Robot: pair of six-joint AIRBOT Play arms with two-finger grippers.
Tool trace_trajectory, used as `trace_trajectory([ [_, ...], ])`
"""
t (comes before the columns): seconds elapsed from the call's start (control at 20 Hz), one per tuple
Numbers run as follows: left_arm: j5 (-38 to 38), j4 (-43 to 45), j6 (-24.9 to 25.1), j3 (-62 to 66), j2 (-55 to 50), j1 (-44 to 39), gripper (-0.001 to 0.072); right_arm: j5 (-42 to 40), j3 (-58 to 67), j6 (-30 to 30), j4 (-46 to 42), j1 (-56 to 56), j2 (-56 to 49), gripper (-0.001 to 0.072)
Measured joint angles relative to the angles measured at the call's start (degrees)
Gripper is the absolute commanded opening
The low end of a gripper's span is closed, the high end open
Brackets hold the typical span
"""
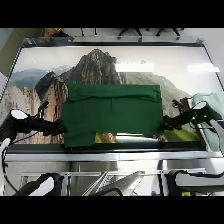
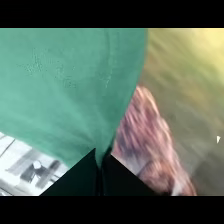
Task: Fold the shirts.
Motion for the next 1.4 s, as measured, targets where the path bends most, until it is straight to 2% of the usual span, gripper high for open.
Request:
trace_trajectory([
  [0.25, -5.3, 4.7, -2.8, -7.0, 15.8, 0.3, 0.0015, 3.4, -0.9, 3.2, -2.9, -3.7, 5.9, 0.0018],
  [0.45, -1.8, 3.9, -3.4, -5.2, 20.8, 0.3, 0.0015, 2.3, 1.3, 1.2, 3.8, -4.4, 8.8, 0.0018],
  [0.75, 5.9, -3.8, -0.4, 10.2, 7.3, 0.2, 0.0018, -7.2, 10.1, -4.3, 15.1, -1.6, 4.7, 0.0019],
  [1.05, 13.9, -8.7, 4.3, 24.6, -15.3, -3.9, 0.0023, -17.9, 15.5, -8.5, 18.4, 3.3, -8.2, 0.002],
  [1.1, 14.9, -9.0, 5.0, 27.2, -19.1, -5.0, 0.009, -19.3, 16.1, -9.2, 18.8, 3.8, -10.1, 0.003],
  [1.15, 15.2, -9.0, 5.4, 29.6, -22.5, -5.9, 0.0474, -20.2, 16.6, -9.7, 18.9, 4.0, -11.6, 0.0094],
  [1.2, 15.1, -9.1, 5.6, 32.2, -25.8, -6.6, 0.0696, -20.9, 17.1, -10.5, 19.0, 4.1, -12.7, 0.0186],
  [1.25, 14.5, -9.2, 5.9, 34.7, -28.9, -7.0, 0.0692, -21.4, 17.9, -11.0, 19.0, 4.1, -13.4, 0.0186],
  [1.3, 13.4, -9.2, 6.0, 36.9, -31.2, -7.3, 0.0692, -21.5, 18.9, -11.4, 18.7, 4.0, -13.9, 0.0228],
  [1.35, 11.5, -9.3, 6.0, 39.5, -33.6, -7.3, 0.0692, -21.1, 20.0, -11.6, 18.1, 3.7, -14.1, 0.0443],
  [1.4, 9.8, -9.4, 5.9, 41.9, -35.4, -7.2, 0.0693, -20.4, 21.4, -11.7, 17.0, 3.1, -14.3, 0.0548],
])
